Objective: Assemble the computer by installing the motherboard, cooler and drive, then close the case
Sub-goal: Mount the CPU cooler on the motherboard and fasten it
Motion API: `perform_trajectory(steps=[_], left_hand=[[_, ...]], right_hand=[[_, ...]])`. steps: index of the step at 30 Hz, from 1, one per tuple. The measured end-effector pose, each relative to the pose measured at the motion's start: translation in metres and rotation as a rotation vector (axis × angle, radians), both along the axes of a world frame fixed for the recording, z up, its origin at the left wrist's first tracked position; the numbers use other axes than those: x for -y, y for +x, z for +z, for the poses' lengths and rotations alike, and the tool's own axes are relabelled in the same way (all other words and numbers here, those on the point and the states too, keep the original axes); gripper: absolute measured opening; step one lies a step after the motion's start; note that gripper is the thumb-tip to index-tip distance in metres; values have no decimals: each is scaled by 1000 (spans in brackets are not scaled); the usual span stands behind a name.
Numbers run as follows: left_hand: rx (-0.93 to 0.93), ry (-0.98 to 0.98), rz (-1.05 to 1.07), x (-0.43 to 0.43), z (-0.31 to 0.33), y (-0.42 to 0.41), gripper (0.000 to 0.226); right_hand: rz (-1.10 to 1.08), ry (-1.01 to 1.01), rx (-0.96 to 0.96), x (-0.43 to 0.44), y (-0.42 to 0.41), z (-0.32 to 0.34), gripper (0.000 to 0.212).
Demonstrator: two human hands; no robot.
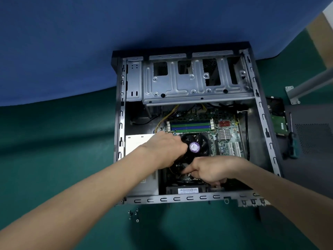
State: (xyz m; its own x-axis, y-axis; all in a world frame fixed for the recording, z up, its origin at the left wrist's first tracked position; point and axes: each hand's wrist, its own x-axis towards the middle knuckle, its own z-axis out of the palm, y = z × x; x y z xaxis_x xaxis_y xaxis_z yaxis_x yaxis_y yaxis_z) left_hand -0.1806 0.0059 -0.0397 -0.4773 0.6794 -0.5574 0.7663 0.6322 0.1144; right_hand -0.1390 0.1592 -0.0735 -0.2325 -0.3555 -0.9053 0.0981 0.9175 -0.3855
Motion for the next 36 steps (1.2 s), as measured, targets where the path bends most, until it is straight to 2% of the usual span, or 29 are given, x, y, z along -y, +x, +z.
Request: perform_trajectory(steps=[4, 10, 13, 19, 22, 26, 36], left_hand=[[26, -76, -35, -4, -3, 2, 23], [171, -373, -84, -22, -13, 13, 39], [189, -448, -67, -26, -17, 18, 42], [191, -432, 16, -27, -16, 15, 41], [193, -337, 98, -25, -11, 14, 32], [137, -243, 130, -23, -13, 22, 34], [214, -261, 222, -24, -12, 17, 32]], right_hand=[[-40, -3, 31, -3, -2, -5, 45], [-129, 15, 72, -8, 2, -12, 41], [-148, 8, 84, -10, 7, -14, 41], [-235, -16, 65, -14, 16, -21, 41], [-263, -33, 56, -16, 17, -21, 41], [-253, -52, 28, -16, 16, -20, 37], [-238, -69, 22, -15, 15, -18, 42]])
